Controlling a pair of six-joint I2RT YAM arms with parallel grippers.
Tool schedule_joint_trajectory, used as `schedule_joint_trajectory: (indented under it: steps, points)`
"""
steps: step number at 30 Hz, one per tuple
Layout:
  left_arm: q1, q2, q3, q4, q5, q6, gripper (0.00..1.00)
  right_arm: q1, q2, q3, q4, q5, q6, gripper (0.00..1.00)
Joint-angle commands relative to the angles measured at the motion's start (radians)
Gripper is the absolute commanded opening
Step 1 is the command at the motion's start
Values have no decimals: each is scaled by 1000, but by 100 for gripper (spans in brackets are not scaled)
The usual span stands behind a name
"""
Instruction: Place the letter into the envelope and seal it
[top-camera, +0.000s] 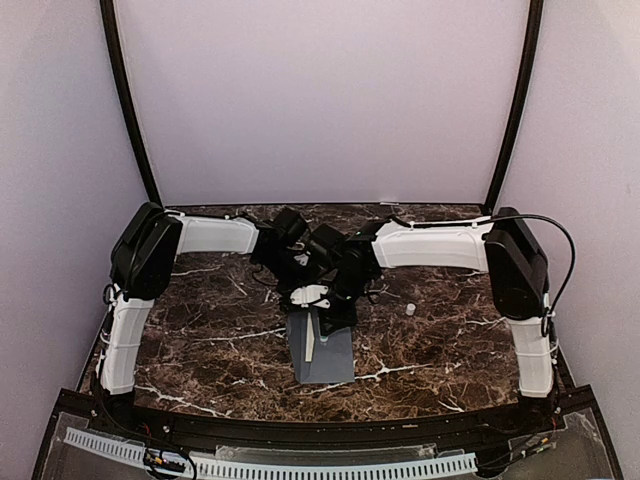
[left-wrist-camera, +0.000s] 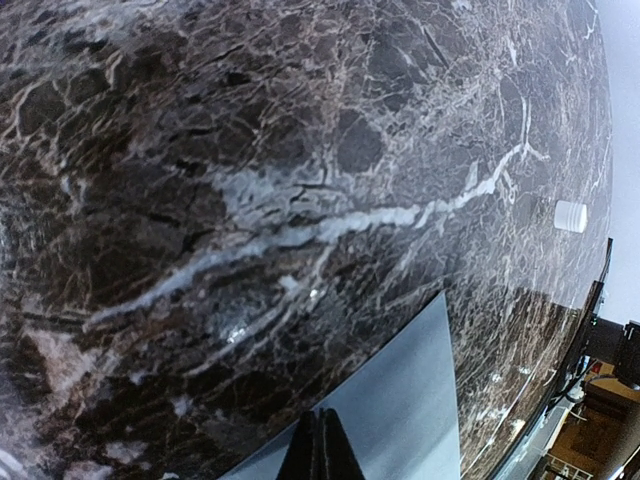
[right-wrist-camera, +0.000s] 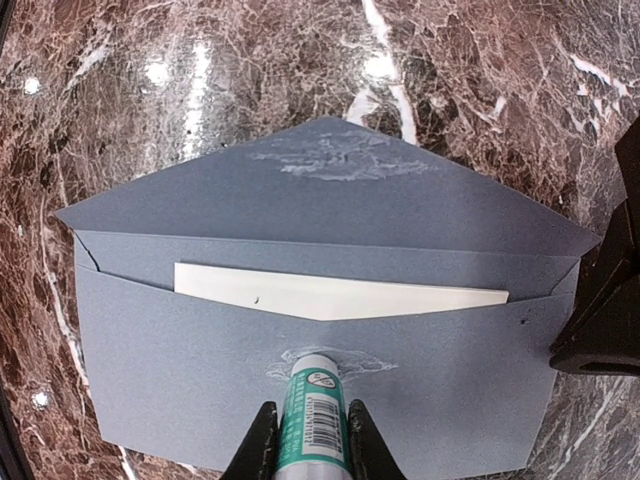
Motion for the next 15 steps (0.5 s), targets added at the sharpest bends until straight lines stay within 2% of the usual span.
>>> schedule_joint_trajectory:
  steps: [1, 15]
  points:
    - [-9, 27, 10, -84, -27, 10, 0, -14, 46, 35, -9, 54, 20, 0]
    - [-10, 37, 17, -91, -32, 9, 0, -39, 71, 74, -30, 44, 29, 0]
